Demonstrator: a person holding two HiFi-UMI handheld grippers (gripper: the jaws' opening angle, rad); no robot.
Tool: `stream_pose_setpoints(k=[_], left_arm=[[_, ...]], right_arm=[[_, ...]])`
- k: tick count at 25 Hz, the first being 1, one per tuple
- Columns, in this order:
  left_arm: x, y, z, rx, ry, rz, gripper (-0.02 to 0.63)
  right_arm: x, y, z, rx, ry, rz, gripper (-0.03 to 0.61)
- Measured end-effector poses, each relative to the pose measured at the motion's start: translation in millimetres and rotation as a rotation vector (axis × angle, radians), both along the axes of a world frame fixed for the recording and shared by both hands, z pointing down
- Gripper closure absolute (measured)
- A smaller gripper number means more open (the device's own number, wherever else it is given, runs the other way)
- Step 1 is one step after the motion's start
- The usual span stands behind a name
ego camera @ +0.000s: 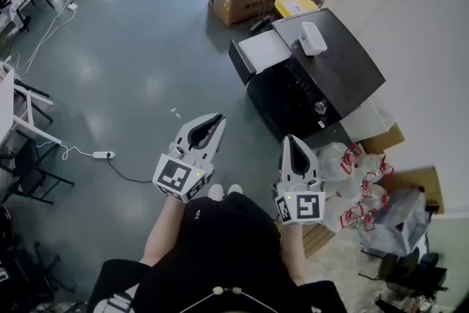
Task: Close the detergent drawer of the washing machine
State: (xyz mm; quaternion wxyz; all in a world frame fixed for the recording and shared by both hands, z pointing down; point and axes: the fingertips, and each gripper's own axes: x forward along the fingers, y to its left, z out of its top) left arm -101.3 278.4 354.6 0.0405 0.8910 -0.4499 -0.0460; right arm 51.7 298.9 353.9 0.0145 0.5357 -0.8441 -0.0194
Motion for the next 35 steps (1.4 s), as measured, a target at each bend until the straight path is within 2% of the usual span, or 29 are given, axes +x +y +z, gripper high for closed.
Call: stream_pose_setpoints(k=[6,11,21,29,30,32,35], left_arm=[[-6.3,-2.2,9.2,-0.004,-0.009,0.006,0.601],[-11.2,-8.7,11.2,-0.004,-0.001,0.007,0.601],[-22.3,-51.2,23.3,-0.020,0.062,-0.044,0.603],[-1.0,-110.6,47.9,-0.058,-0.045,-0.029,0.601],[0.9,-120.1,51.1,-0.068,-0.041,-0.027,0.595],[5.6,-138.6,58.9,-0.100,-0.029,-0.014,0.507],[11.8,-164.7,70.5,-0.143,-0.032,-0.001,0.477]], right_arm=[[-4.7,3.4,12.7,-0.028,-0.067,-0.021,0.575],[-10.7,-6.2,17.5,-0.018,-0.033,-0.027,0.575],[-6.6,-50.6,34.8,-0.046,-0.038,-0.050,0.575],[-1.9,-112.9,52.1,-0.092,-0.024,-0.121,0.574],[-0.9,-123.3,55.5,-0.102,-0.024,-0.130,0.569],[0.9,-144.4,65.2,-0.127,-0.019,-0.148,0.555],[3.7,-175.5,84.7,-0.176,-0.016,-0.171,0.526]])
